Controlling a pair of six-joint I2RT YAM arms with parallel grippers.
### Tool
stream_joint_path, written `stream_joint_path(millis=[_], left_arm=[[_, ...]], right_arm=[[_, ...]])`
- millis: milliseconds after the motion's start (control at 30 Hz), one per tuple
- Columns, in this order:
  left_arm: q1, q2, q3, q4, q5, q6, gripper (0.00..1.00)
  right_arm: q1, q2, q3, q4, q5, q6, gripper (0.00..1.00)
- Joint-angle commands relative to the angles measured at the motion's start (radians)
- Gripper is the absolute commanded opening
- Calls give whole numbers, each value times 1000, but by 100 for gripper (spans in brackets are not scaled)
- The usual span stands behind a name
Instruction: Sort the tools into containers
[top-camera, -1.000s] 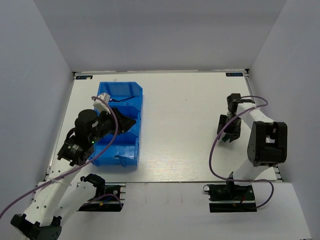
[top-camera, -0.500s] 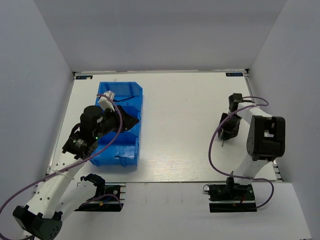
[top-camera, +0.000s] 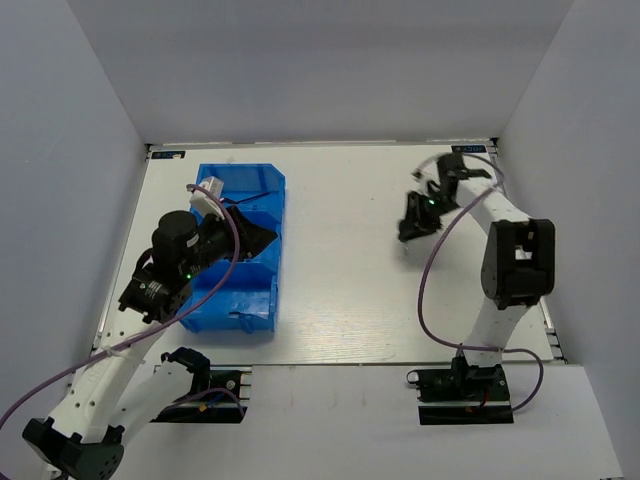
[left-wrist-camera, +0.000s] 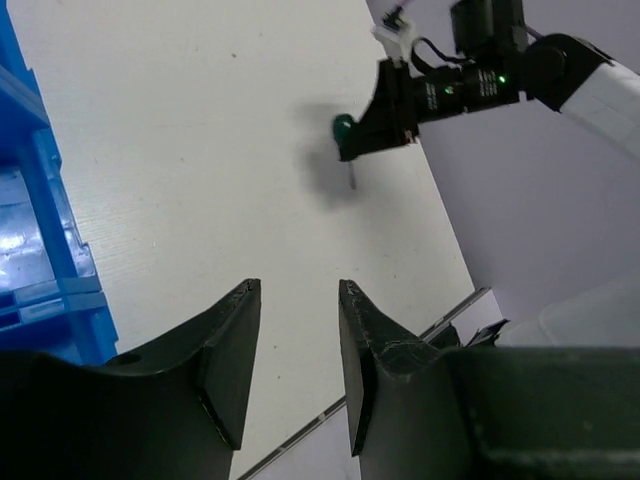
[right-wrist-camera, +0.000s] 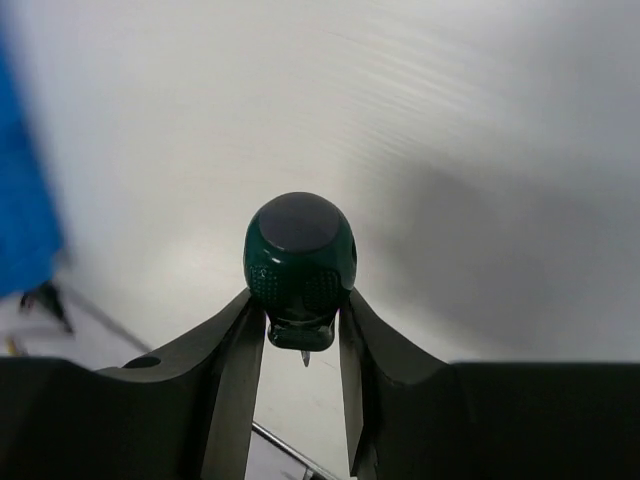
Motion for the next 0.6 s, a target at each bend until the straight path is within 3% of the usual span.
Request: stream_joint_path(millis=[0, 100, 267, 567], left_arm=[[-5, -31, 40, 56, 13, 13, 47], [-5, -31, 49, 65, 22, 13, 47], [-5, -53, 101, 25, 1, 41, 47], [-5, -126, 109, -32, -28, 50, 47]], right_arm=[[205, 39, 165, -80, -543, -292, 0], [406, 114, 304, -102, -607, -386, 0], [636, 264, 498, 17, -641, -281, 0], [825, 383, 619, 140, -517, -218, 0]])
